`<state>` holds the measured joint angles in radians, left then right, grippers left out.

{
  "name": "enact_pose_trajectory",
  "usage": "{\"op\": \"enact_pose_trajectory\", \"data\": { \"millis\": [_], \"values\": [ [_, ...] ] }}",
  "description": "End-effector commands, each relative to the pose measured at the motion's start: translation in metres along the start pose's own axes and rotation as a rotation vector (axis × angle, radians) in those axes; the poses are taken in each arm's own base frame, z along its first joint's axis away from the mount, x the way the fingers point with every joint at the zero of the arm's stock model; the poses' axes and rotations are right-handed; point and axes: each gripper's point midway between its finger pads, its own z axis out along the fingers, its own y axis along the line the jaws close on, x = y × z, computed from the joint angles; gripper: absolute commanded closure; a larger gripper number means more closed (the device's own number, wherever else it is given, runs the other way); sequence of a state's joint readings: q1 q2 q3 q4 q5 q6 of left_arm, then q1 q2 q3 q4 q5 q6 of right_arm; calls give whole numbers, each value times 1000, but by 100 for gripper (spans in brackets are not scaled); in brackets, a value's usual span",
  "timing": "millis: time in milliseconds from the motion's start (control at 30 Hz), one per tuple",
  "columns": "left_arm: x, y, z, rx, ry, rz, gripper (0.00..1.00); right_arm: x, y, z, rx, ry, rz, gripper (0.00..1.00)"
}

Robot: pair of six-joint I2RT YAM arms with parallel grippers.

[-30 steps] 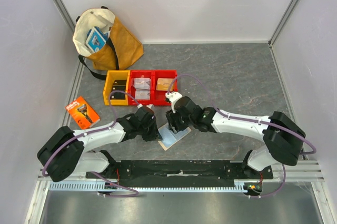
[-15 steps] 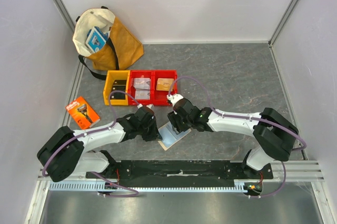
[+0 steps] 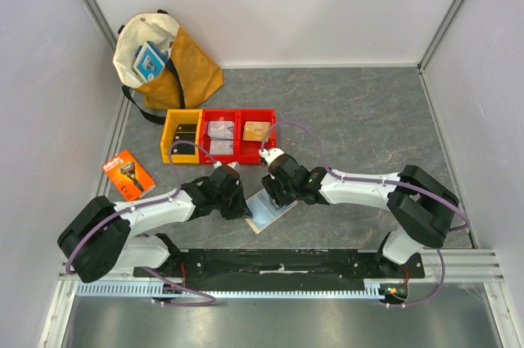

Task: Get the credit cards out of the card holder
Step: Remove the credit card from the card holder.

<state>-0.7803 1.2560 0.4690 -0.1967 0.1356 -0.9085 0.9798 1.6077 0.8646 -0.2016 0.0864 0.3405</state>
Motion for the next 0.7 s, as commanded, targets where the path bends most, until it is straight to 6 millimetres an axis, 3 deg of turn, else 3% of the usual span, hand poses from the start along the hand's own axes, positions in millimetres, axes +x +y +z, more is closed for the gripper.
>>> {"op": "enact_pose_trajectory", "data": {
  "millis": [0, 400, 667],
  "values": [
    [16, 22, 4, -71, 50, 1, 97, 2, 5, 2, -23, 7, 4, 45],
    [17, 22, 5, -68, 54, -1, 97, 8, 16, 5, -78, 41, 6, 49],
    [17, 21, 5, -66, 56, -1, 98, 5, 21, 3, -86, 33, 7, 59]
  ]
}}
